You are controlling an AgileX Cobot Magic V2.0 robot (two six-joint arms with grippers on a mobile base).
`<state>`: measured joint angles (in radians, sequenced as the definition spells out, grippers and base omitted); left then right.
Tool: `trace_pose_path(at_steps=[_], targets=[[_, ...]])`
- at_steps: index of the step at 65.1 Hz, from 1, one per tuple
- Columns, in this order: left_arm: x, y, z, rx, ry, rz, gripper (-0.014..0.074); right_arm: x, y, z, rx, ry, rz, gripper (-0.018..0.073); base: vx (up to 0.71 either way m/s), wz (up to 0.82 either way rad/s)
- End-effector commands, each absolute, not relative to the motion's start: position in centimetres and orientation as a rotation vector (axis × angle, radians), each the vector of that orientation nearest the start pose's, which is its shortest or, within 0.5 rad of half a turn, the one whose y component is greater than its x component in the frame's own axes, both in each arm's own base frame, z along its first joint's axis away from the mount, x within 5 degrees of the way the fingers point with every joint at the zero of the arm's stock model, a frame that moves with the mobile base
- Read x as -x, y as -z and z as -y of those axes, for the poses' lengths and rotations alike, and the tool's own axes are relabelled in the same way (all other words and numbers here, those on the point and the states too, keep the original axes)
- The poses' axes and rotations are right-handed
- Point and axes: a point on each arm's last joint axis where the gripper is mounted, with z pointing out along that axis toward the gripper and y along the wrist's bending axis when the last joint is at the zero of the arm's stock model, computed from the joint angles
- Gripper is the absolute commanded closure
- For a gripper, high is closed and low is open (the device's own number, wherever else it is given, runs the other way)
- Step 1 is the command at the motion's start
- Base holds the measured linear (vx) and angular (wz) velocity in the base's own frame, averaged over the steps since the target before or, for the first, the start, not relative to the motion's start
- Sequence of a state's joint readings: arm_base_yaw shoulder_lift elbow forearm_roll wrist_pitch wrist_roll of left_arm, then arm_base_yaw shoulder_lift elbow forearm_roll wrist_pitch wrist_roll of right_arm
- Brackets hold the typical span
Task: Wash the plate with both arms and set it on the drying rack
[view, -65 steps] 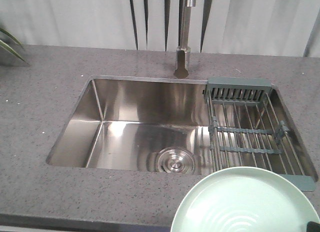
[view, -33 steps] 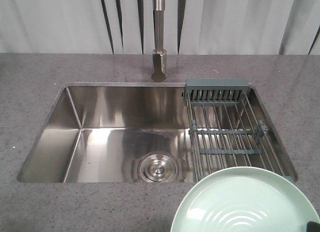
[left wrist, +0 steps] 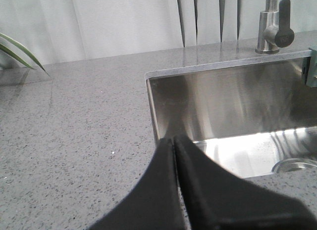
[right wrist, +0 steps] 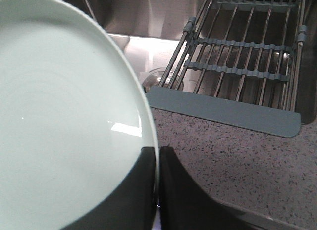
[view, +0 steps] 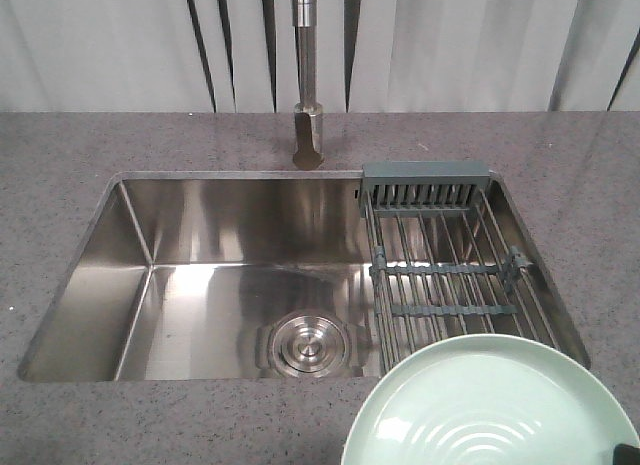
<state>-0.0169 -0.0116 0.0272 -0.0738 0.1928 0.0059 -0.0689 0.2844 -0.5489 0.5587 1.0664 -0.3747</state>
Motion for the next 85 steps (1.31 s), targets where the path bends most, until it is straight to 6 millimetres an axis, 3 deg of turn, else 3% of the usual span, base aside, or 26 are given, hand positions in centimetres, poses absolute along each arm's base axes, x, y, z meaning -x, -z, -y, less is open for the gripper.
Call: trace_pose_path(at_steps=[1, 85], targets=[[-5.44, -20.33, 0.18, 0.040, 0.080, -1.580, 0.0603, -3.87, -30.92, -3.99, 0.242, -0.453, -2.075, 0.0564, 0.02, -0.03], [-5.44, -20.33, 0.18, 0.040, 0.080, -1.580, 0.0603, -3.87, -30.92, -3.99, 0.242, -0.453, -2.075, 0.0564, 0.04, 0.00]])
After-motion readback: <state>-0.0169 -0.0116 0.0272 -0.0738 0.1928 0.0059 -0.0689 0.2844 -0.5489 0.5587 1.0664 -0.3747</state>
